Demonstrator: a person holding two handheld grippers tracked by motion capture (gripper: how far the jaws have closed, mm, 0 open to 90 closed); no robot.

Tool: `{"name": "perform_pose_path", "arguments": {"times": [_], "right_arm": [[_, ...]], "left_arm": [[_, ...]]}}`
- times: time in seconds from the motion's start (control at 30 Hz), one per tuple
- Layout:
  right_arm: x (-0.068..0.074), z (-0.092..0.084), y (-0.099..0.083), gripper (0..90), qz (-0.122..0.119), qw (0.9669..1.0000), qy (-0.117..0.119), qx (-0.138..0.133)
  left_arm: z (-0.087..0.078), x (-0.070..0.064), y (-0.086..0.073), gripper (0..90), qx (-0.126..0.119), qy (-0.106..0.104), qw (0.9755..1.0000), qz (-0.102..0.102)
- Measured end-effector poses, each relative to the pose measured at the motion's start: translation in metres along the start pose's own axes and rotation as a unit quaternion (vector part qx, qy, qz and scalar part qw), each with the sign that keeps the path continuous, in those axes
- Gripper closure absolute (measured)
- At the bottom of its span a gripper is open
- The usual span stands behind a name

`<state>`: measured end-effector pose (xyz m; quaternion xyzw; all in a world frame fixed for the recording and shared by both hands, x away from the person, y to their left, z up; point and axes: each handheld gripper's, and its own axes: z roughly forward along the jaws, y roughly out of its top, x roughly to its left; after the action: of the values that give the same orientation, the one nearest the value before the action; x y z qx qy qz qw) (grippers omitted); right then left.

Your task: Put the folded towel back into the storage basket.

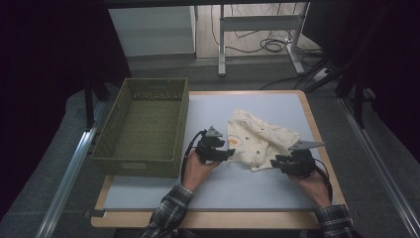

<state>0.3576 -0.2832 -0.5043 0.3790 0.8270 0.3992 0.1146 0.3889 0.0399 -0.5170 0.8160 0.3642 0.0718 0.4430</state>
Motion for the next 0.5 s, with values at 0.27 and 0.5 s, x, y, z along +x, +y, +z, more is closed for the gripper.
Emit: {"name": "perform_pose_path", "arguments": {"times": [0.27,0.5], "right_arm": [[0.032,0.026,-0.002,65.0,-0.021,0.9982,0.055,0.010],[0.047,0.049,0.004,71.3,-0.052,0.9978,0.036,0.020]], "left_arm": [[0.021,0.000,-0.007,48.0,0.018,-0.025,0.9995,0.001],[0.028,0.002,-0.004,82.6,0.020,-0.029,0.9993,0.013]]}}
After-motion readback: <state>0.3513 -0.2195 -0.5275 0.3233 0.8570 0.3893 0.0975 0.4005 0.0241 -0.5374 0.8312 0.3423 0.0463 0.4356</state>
